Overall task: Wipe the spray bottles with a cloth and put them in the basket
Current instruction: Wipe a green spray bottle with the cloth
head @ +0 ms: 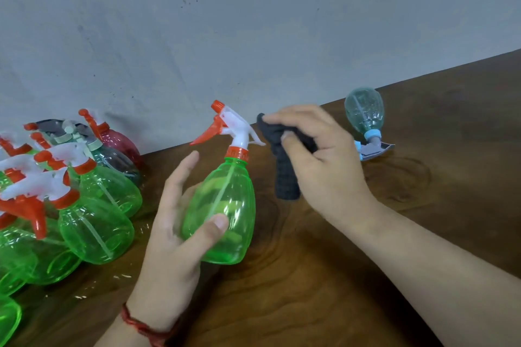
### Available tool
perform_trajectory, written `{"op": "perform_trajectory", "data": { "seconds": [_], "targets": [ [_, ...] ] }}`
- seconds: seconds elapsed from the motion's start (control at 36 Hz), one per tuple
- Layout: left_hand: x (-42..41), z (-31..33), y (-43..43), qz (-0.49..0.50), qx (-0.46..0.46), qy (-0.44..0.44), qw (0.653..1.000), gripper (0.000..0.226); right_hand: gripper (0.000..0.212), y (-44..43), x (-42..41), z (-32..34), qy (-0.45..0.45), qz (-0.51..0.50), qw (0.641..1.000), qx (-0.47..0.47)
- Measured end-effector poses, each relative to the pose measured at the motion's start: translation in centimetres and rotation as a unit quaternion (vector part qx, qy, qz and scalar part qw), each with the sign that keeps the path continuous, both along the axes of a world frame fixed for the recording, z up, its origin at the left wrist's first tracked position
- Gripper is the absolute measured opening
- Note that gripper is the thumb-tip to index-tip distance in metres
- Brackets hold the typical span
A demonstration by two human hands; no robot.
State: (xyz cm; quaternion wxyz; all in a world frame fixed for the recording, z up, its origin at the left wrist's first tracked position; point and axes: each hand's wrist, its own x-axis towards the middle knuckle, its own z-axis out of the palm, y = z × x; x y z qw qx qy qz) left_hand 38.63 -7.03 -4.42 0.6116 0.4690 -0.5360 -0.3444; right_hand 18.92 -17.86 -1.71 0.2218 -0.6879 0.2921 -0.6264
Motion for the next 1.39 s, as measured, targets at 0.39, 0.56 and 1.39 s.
{"op": "perform_trajectory", "data": {
  "seconds": [0.39,0.56,1.39],
  "targets": [
    [0.3,0.1,0.1,-0.051,0.016,0.057,0.997,0.089,0.039,-1.2,-0.3,-0.2,-0.047,0.124,0.973,0.189],
    [0.5,0.2,0.2,-0.077,0.03,0.021,0.996,0.085,0.037,-0.7,0.2,-0.3,-0.059,0.128,0.977,0.163],
    [0.1,0.5,-0.4,-0.021,0.011,0.126,0.992,0.083,0.039,-0.3,1.3,-2.9,0.194,0.025,0.976,-0.095]
  ]
}}
